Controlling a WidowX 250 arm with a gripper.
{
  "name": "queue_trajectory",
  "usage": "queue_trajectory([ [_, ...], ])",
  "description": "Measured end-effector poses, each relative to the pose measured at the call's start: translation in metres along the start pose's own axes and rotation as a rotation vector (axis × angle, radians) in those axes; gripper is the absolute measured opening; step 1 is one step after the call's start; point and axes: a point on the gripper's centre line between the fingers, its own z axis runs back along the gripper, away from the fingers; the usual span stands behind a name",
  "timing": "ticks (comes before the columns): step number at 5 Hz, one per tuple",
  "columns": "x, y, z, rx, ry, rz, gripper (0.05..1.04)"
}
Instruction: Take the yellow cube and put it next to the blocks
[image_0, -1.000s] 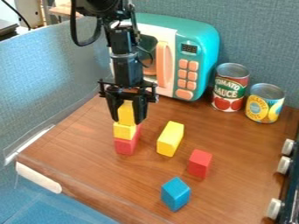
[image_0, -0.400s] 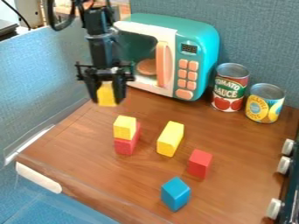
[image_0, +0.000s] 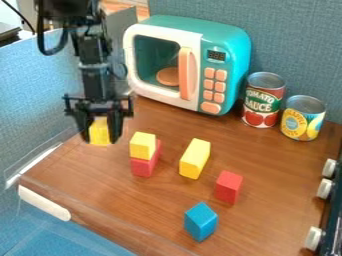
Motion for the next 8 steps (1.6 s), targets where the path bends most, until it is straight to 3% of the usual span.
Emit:
queue_trajectory([
  [1,-0.011,0.009,-0.015,0.027,0.032,-0.005,0.608],
  [2,-0.014,0.014,-0.031,0.052,0.001,0.026,0.608],
  [3,-0.012,0.021,-0.042,0.111,0.015,0.038,0.608],
  [4,-0.009,0.018,-0.045,0.098,0.008,0.035,0.656],
  [5,-0.009,0.015,-0.045,0.074,0.005,0.037,0.940],
  [6,-0.008,0.013,-0.045,0.034,-0.008,0.027,1.005],
  [7,-0.010,0.010,-0.027,0.030,-0.058,0.022,1.001],
  [8,-0.012,0.002,-0.003,0.062,-0.094,-0.028,1.001],
])
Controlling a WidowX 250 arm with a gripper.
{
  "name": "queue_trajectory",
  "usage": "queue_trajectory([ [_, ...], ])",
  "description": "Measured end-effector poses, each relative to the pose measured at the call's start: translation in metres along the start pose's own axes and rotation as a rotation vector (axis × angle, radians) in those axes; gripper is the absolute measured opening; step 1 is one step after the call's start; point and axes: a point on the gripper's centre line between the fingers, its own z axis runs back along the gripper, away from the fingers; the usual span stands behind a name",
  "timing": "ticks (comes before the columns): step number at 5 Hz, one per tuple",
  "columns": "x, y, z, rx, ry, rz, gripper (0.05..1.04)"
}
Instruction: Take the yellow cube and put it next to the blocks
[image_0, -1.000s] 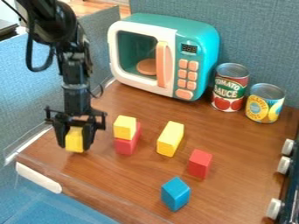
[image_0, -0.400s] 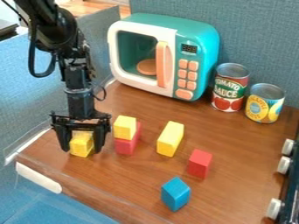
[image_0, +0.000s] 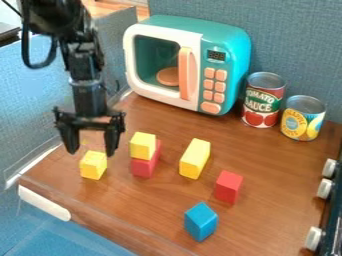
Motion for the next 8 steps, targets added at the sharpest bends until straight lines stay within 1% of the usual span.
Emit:
queue_trajectory([
  [1,0.006,-0.016,0.017,0.055,0.012,-0.072,1.001],
  [2,0.011,-0.039,0.031,0.064,0.026,-0.178,1.001],
  [3,0.012,-0.072,0.043,0.029,-0.008,-0.315,1.001],
  [4,0.015,-0.088,0.052,0.033,-0.056,-0.341,1.001],
  [5,0.012,-0.092,0.052,0.030,-0.045,-0.316,1.001],
  [8,0.012,-0.092,0.053,0.028,-0.046,-0.317,1.001],
])
